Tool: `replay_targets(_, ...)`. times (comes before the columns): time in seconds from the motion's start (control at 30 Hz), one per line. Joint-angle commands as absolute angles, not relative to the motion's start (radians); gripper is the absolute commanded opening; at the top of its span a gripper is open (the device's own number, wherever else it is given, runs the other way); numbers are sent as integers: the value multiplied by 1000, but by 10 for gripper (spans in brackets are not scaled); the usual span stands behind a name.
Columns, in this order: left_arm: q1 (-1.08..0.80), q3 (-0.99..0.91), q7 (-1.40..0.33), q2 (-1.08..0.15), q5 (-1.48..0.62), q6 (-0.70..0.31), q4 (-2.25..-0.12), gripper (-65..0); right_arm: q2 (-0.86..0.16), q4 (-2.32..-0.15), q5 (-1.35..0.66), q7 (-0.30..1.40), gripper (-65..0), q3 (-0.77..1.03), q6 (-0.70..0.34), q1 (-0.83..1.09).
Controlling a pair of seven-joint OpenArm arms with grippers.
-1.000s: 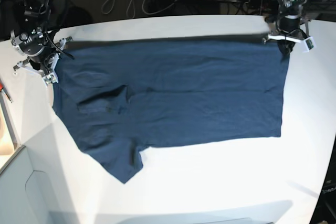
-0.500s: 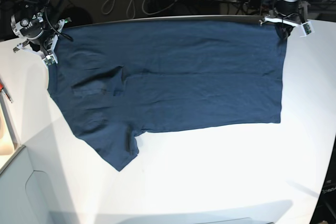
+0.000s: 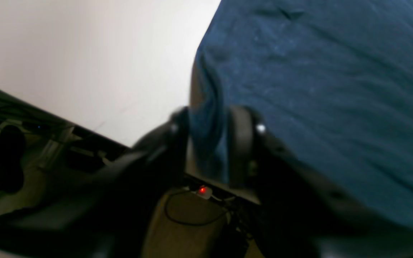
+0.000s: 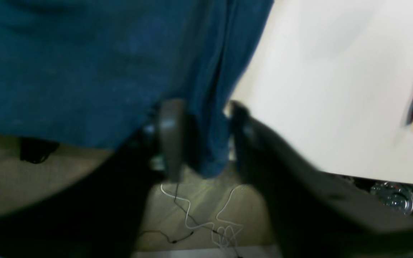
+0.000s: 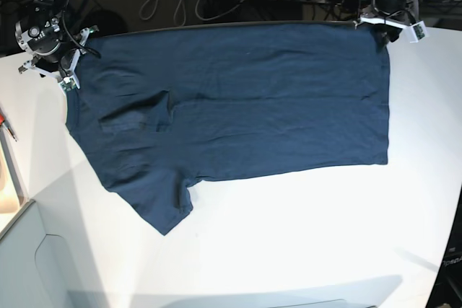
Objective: Fold the T-shirt properly
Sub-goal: 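Release the edge and move both grippers to the shirt's hem corners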
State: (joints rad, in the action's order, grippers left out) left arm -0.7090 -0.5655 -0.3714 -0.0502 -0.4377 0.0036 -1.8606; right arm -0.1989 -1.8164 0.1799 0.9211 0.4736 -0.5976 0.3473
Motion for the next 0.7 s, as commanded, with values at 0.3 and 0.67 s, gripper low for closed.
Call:
replay_targets(0.3, -665, -722, -351, -15, -447, 2, -2014, -322, -185, -1946, 185, 924, -253, 625, -698, 260)
replay_targets(0.67, -148, -707, -503, -206, -438, 7, -1821, -322, -179, -1945, 186, 963, -253, 529, -698, 125)
